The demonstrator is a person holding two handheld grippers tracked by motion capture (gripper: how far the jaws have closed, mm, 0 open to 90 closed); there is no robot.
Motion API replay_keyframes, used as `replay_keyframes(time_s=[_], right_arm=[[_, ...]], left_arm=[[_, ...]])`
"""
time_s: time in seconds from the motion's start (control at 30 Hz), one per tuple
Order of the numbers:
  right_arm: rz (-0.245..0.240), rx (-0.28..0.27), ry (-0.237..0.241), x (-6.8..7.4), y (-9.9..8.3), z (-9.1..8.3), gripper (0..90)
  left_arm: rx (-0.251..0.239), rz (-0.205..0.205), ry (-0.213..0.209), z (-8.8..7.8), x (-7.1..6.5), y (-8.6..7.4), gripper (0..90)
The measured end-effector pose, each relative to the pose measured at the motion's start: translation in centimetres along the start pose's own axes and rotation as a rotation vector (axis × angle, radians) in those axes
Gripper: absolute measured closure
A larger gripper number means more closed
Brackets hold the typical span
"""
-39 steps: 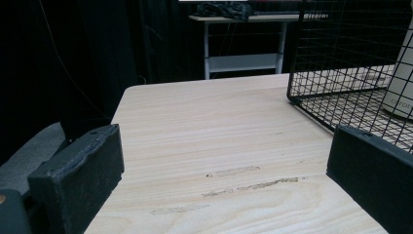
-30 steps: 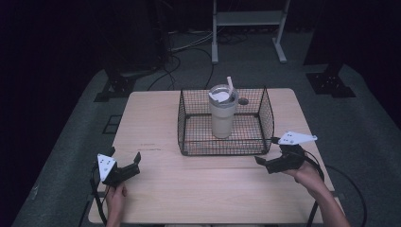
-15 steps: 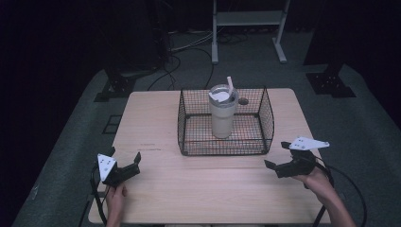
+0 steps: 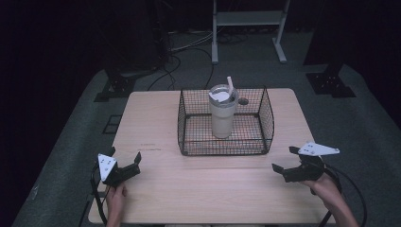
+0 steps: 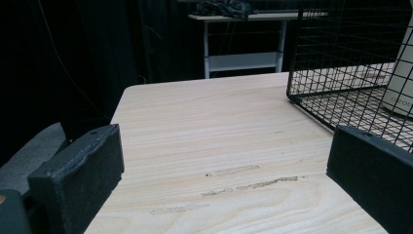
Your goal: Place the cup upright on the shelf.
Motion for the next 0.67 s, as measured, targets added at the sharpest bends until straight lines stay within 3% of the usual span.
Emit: replay_keyframes(time_s=[0.37,0.67], right_arm=[[0.02,0.027,-0.019,-0.5,-2.6,-0.4,0.0],[0.05,0.01,-0.033,-0.3,-3.9,-0.8,0.0]], left_arm=[[0.001,0.007,0.0,0.0,-0.1,0.0,0.0],[0.002,0.005,0.002,0.1,0.0,0.0,0.0]])
Point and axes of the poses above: each handheld gripper's, and its own axes: z roughly forward along the jaws, y roughly out of its top, x roughly to its left, the point moved 9 cm from there along z, roughly forward along the jaws, and after that the axes turned 2 degrees about -x, right-handed, at the moved point
